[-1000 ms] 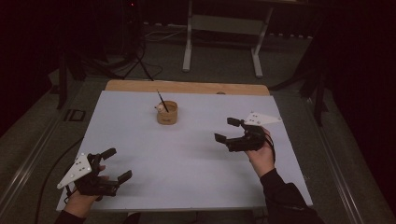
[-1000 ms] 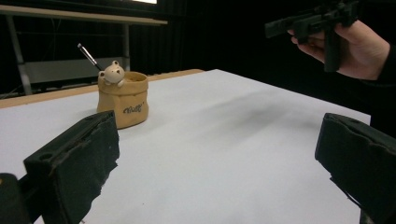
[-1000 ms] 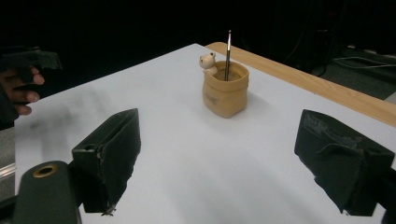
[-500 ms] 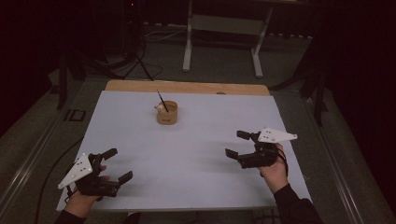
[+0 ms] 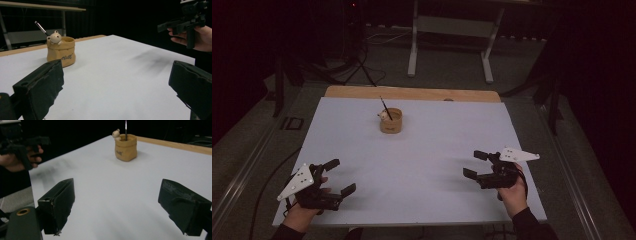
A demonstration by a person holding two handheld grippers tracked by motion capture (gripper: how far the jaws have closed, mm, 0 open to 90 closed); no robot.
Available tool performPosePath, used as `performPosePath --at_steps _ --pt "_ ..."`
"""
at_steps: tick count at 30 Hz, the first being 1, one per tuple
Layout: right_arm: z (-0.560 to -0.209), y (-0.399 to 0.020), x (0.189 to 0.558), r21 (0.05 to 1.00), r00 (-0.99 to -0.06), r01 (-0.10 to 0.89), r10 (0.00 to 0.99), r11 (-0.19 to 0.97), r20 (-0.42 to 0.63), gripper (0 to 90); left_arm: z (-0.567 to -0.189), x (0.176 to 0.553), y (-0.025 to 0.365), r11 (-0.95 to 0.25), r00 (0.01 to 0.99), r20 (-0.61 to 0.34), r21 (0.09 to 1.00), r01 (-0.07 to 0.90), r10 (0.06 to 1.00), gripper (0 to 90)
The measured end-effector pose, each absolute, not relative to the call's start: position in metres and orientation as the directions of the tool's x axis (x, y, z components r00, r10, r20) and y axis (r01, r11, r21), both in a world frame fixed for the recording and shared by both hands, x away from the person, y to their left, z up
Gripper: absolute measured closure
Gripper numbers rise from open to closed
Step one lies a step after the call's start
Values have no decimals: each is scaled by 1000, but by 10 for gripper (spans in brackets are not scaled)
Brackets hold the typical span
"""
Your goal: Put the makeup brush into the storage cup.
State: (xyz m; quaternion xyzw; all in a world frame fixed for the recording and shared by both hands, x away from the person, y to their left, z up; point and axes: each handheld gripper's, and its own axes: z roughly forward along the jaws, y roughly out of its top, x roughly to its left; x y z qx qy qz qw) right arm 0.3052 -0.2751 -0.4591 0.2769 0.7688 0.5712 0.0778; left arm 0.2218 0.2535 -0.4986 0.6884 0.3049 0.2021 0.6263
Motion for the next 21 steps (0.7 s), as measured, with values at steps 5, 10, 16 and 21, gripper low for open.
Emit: performPosePath --at_steps 5,10,16,21 --pt "-471 -280 299 922 -864 323 463 211 197 139 -499 222 254 -28 733 -105 986 167 672 2" --pt "-476 -281 295 920 -888 307 420 241 187 141 -500 223 254 -31 732 -106 985 171 672 3" --pt "-478 -281 289 928 -906 285 384 240 179 136 -500 223 253 -35 734 -102 985 168 672 2" --pt "-482 -280 282 925 -918 263 365 274 153 133 -501 222 252 -39 740 -95 986 162 666 2"
